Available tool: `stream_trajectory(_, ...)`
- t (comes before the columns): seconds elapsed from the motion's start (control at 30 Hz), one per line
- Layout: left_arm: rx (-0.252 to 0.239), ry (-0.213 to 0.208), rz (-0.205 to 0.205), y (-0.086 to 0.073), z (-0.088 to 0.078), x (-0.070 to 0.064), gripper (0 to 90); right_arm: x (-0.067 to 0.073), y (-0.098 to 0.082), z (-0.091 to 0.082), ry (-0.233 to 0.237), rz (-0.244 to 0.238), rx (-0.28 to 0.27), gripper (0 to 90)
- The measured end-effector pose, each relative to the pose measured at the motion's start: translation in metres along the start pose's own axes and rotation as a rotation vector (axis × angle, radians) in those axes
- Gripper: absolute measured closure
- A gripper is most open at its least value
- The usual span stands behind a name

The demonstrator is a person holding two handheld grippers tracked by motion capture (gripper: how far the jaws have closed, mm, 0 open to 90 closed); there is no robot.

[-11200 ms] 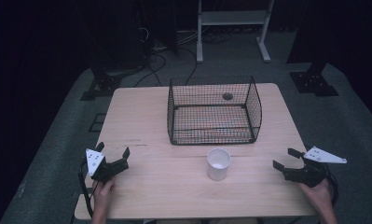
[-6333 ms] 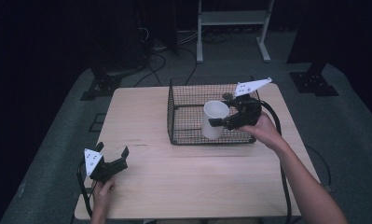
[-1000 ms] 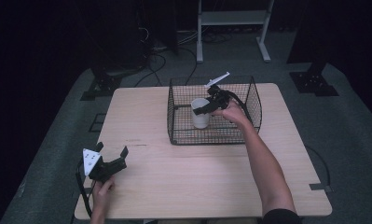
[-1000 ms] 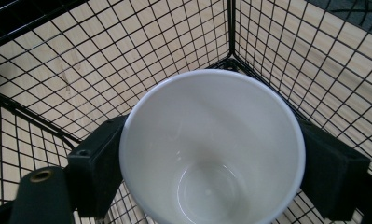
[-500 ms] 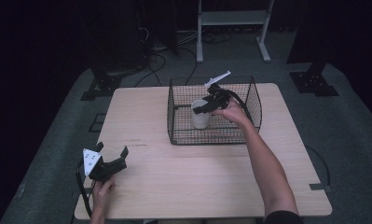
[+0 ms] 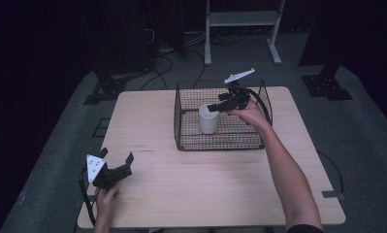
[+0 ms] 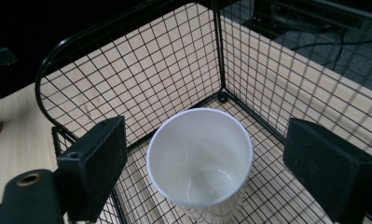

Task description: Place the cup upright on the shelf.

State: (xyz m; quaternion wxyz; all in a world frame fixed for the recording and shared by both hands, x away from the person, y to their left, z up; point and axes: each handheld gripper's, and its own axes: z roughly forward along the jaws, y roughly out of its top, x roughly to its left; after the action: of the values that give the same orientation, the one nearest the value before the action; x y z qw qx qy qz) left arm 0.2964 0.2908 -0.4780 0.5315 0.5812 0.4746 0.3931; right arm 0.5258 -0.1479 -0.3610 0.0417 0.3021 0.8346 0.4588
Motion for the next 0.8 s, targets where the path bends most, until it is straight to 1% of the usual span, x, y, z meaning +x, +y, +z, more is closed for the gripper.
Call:
stream_trajectory(0.07, 0.001, 0.001, -0.001, 0.0, 0.0, 0.0, 0.0, 0.0, -0.002, -0.007, -0.003, 0.004, -0.013, 12.8)
stream_trajectory(0.13, 0.001, -0.001, 0.0, 0.0, 0.0, 0.0, 0.0, -0.001, -0.003, -0.013, -0.004, 0.016, -0.011, 12.7)
stream_trajectory(0.27, 0.001, 0.0, 0.001, 0.0, 0.0, 0.0, 0.0, 0.001, -0.006, -0.023, 0.002, 0.026, -0.041, 12.8)
stream_trajectory(0.37, 0.001, 0.001, -0.001, 0.0, 0.0, 0.0, 0.0, 0.002, -0.008, -0.03, -0.001, 0.019, -0.037, 12.8)
stream_trajectory(0.47, 0.001, 0.0, 0.001, 0.0, 0.0, 0.0, 0.0, 0.003, -0.012, -0.038, 0.012, 0.022, -0.049, 12.9)
stream_trajectory(0.57, 0.001, 0.0, 0.001, 0.0, 0.0, 0.0, 0.0, 0.005, -0.013, -0.041, 0.008, 0.013, -0.044, 12.9)
stream_trajectory(0.6, 0.001, 0.0, 0.001, 0.0, 0.0, 0.0, 0.0, 0.006, -0.014, -0.045, 0.012, 0.011, -0.052, 12.9)
stream_trajectory(0.8, 0.0, 0.0, 0.002, 0.0, 0.0, -0.001, 0.0, 0.009, -0.019, -0.055, 0.02, 0.004, -0.063, 13.1)
